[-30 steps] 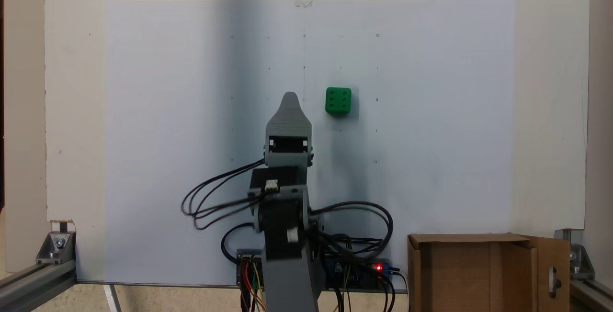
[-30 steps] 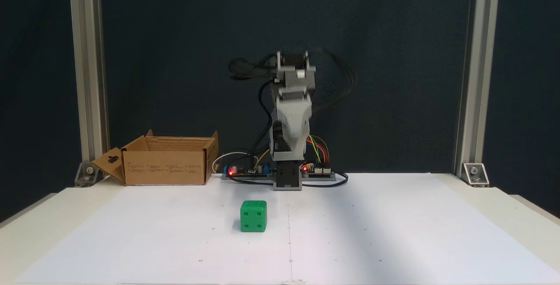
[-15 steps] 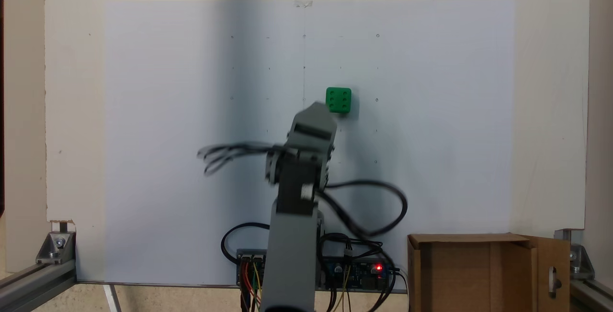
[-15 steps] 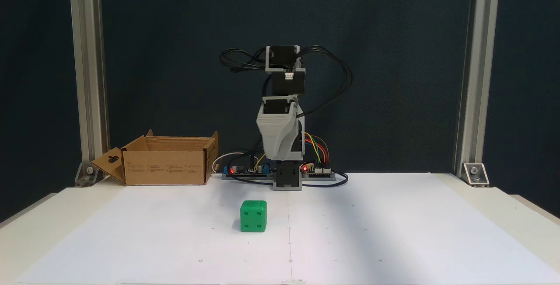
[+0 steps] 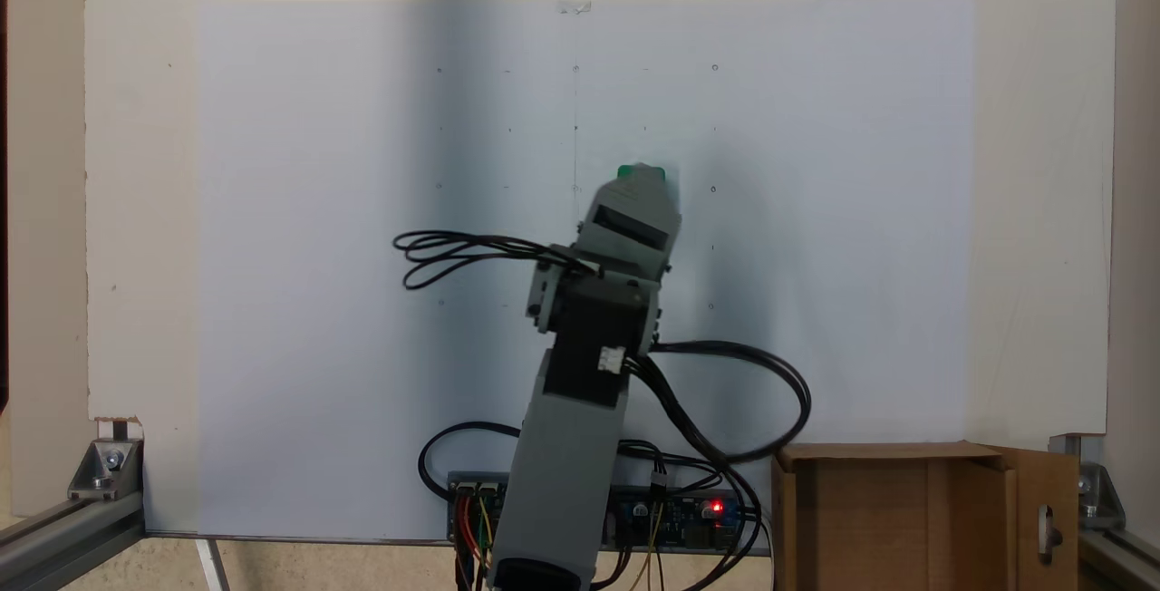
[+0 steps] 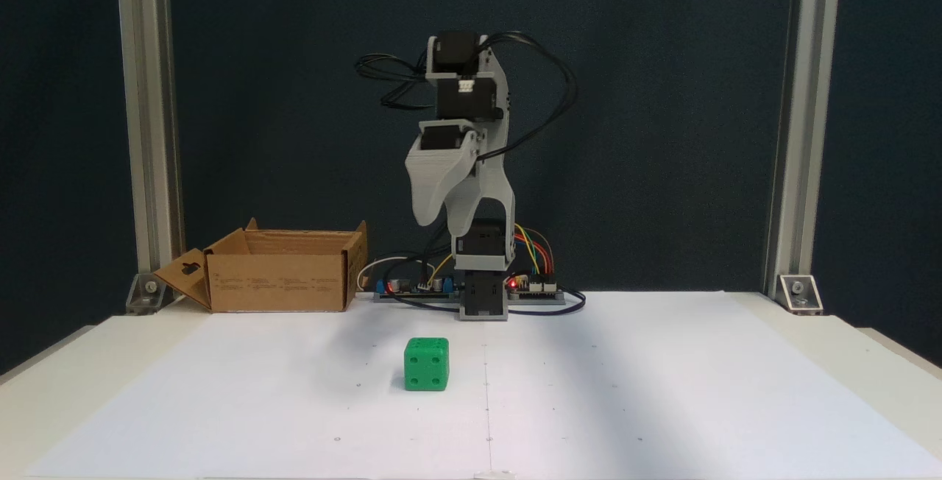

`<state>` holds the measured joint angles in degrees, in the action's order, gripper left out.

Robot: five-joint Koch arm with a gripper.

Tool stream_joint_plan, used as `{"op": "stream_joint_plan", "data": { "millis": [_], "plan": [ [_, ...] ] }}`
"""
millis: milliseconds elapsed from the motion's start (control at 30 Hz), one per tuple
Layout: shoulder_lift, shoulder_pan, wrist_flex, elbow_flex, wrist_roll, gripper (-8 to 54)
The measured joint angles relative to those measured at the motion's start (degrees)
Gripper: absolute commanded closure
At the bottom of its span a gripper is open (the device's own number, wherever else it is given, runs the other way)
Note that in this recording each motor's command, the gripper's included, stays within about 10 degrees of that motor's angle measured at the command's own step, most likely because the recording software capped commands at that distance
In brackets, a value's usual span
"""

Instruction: Grasp a green dice and put it in the bin.

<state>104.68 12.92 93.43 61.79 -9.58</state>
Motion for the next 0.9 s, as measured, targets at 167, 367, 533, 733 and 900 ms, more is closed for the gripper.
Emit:
{"op": "stream_joint_plan", "data": {
  "millis": [167,367,533,733,900],
  "plan": [
    [-0.62,6.94,0.09,0.00,4.04,2.3],
    [-0.97,12.13,1.41,0.00,12.04,1.8],
    [-1.67,13.01,2.90,0.00,18.81,1.8],
    [-2.90,13.01,3.08,0.00,23.82,1.8],
    [-2.99,12.04,3.08,0.00,25.58,1.5]
  ]
}}
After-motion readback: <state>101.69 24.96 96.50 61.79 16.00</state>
